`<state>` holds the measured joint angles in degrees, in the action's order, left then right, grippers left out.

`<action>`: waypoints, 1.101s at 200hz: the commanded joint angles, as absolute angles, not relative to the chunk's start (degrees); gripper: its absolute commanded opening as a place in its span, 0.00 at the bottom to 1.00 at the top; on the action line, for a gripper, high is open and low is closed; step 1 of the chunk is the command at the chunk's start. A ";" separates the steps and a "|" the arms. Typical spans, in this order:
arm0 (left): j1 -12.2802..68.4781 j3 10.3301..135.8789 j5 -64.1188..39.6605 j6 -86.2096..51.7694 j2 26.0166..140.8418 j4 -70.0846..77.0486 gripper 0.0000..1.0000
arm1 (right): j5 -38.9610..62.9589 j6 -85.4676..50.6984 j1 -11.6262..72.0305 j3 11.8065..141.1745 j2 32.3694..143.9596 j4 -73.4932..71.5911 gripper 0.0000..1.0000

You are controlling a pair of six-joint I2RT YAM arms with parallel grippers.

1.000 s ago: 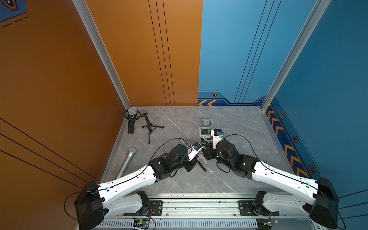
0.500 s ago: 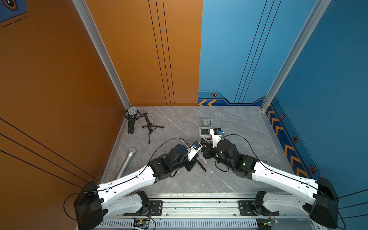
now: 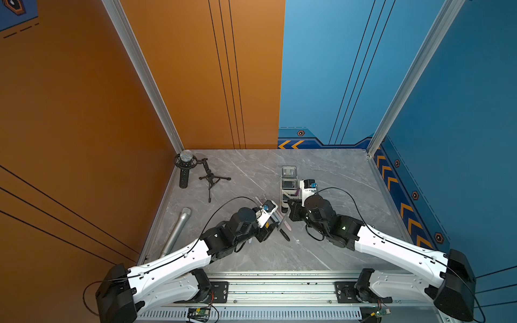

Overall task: Place the toothbrush into the toothbrush holder
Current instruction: Pick up the toothbrush from the center of the board, then place the toothbrush in the toothbrush holder.

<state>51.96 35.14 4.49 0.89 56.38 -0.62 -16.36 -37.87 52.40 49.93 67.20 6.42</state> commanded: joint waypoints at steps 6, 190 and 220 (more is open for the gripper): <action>50.73 30.41 5.57 0.51 54.95 3.27 0.64 | -23.78 -31.68 51.66 54.39 65.26 9.86 0.00; 47.85 23.65 8.16 0.89 53.45 9.50 0.74 | -29.36 -24.62 41.49 59.80 77.90 -3.51 0.00; 47.55 23.50 8.04 0.88 53.15 9.50 0.74 | -29.90 -22.48 41.73 60.32 80.88 -5.92 0.00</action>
<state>48.31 24.29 7.55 0.23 53.58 9.04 -29.82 -24.91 41.69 58.43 79.55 -2.22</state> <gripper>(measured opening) 0.742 0.090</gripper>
